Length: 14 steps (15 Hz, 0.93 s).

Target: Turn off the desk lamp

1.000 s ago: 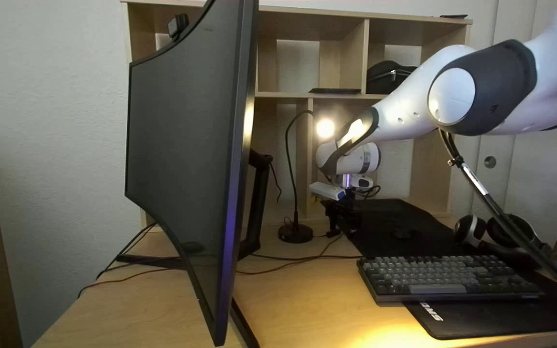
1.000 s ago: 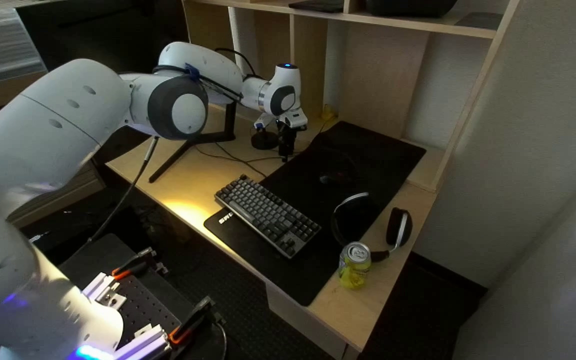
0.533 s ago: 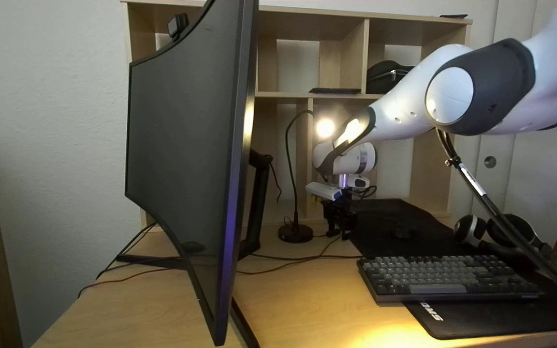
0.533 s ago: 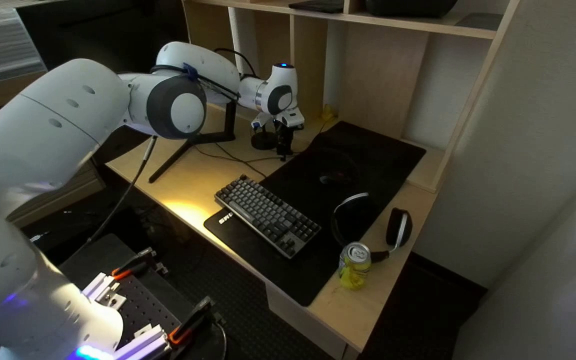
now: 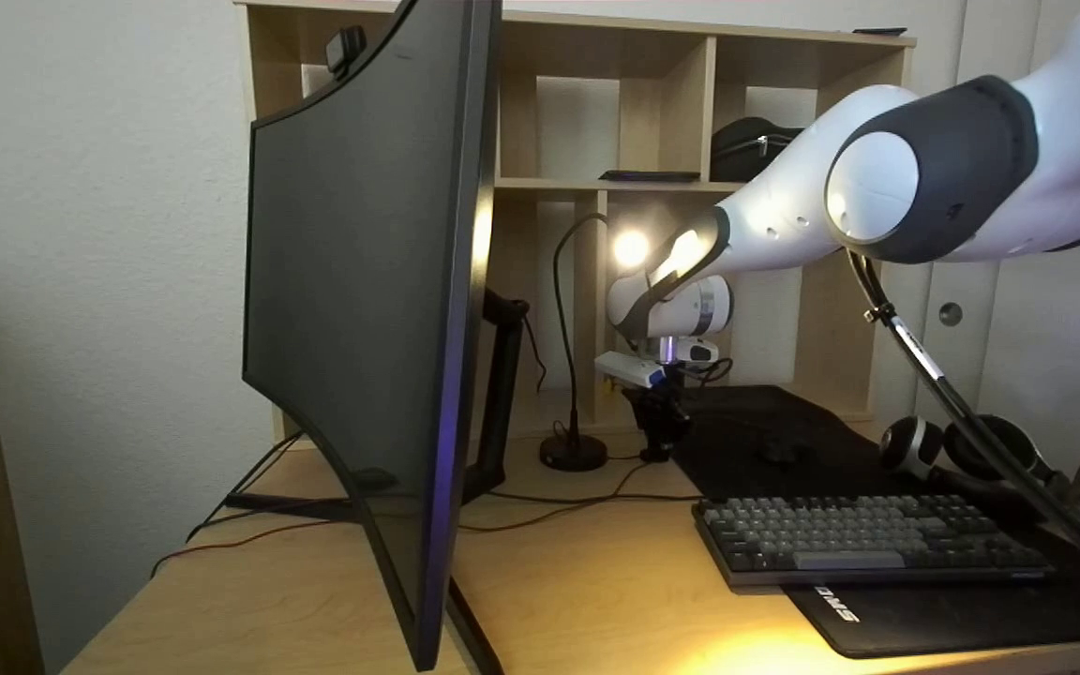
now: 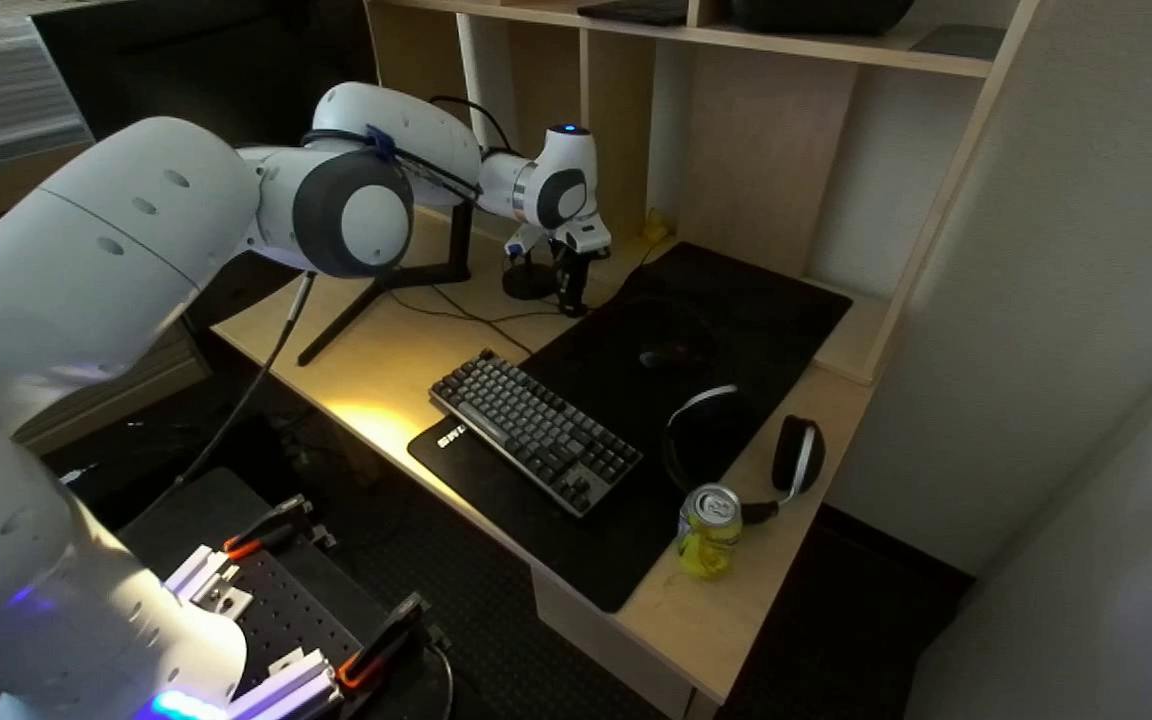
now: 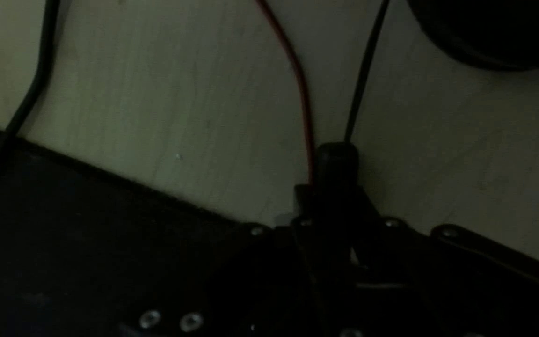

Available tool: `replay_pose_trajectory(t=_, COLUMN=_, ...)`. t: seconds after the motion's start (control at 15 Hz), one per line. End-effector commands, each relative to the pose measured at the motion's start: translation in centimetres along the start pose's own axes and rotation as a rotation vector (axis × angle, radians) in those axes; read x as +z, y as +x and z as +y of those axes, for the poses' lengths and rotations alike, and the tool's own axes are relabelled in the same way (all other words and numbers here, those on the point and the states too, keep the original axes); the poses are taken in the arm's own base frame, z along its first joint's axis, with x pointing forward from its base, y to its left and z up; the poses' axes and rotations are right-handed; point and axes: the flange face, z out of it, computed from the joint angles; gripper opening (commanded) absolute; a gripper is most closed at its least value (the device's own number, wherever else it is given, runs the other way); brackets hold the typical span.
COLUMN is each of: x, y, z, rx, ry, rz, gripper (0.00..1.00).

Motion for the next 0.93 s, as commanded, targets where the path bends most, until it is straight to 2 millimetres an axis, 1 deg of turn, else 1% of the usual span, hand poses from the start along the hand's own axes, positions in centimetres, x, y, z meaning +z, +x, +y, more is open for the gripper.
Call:
replay_pose_trajectory(t=0.0, x=0.12, y=0.28, z=-0.01, rx=0.004, ry=0.0, rz=0.007, gripper=0.05)
replay_pose_trajectory(t=0.2, x=0.08, y=0.31, z=0.01, rx=0.014, ry=-0.003, rz=0.01, gripper=0.05)
replay_pose_trajectory(t=0.27, x=0.05, y=0.37, z=0.02, rx=0.019, ry=-0.003, rz=0.014, gripper=0.46)
replay_pose_trajectory(t=0.33, x=0.04, y=0.47, z=0.02, rx=0.027, ry=-0.001, rz=0.012, gripper=0.47)
replay_pose_trajectory(t=0.4, x=0.07, y=0.52, z=0.05, rx=0.026, ry=-0.003, rz=0.014, gripper=0.52)
replay_pose_trajectory(t=0.8, x=0.1, y=0.62, z=0.08, rx=0.053, ry=-0.007, rz=0.026, gripper=0.96)
replay_pose_trajectory(t=0.87, x=0.18, y=0.44, z=0.1, rx=0.041, ry=-0.006, rz=0.011, gripper=0.77)
